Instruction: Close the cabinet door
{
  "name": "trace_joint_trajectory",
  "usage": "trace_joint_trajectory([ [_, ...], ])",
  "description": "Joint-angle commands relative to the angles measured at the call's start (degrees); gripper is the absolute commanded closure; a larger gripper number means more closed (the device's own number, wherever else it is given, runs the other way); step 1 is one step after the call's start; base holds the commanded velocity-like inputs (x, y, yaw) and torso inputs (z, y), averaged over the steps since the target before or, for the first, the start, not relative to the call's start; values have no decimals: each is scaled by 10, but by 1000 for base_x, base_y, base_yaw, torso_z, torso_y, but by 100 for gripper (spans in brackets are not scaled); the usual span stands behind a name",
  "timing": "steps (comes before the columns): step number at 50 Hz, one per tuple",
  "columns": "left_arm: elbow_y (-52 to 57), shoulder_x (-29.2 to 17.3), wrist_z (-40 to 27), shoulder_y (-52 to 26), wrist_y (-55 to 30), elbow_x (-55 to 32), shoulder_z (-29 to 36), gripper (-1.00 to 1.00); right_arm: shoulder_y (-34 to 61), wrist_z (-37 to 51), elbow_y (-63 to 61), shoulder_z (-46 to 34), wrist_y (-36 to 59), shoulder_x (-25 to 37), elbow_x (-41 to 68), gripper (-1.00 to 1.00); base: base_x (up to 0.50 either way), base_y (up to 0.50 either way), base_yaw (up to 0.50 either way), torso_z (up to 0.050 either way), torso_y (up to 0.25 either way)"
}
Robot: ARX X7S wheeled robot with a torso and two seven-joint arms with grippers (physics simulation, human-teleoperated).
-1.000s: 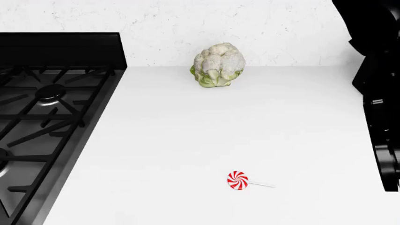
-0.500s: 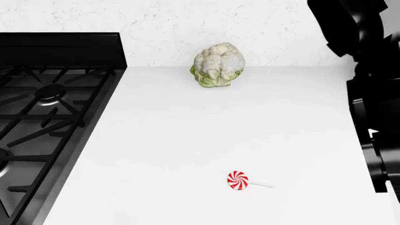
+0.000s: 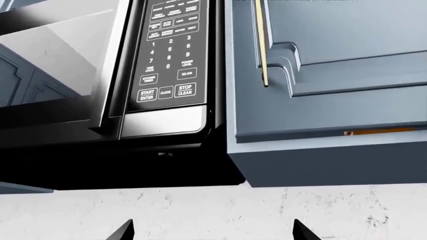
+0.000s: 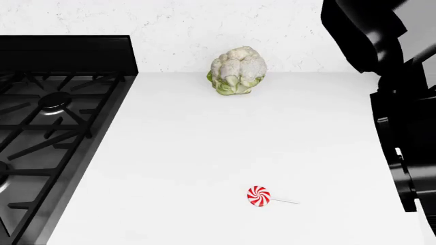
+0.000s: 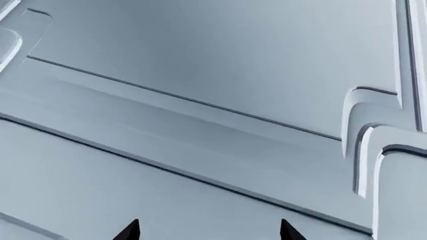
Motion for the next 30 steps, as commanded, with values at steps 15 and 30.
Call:
trace_joint_trajectory([
  [15, -2, 0, -1, 8, 2, 2, -5, -100, -53, -31, 370, -56, 19, -9, 137, -100, 0, 0, 0, 0, 0],
  [30, 1, 0, 1, 9, -2, -2, -12, -100, -53, -29, 365, -54, 21, -6, 140, -100, 0, 0, 0, 0, 0],
])
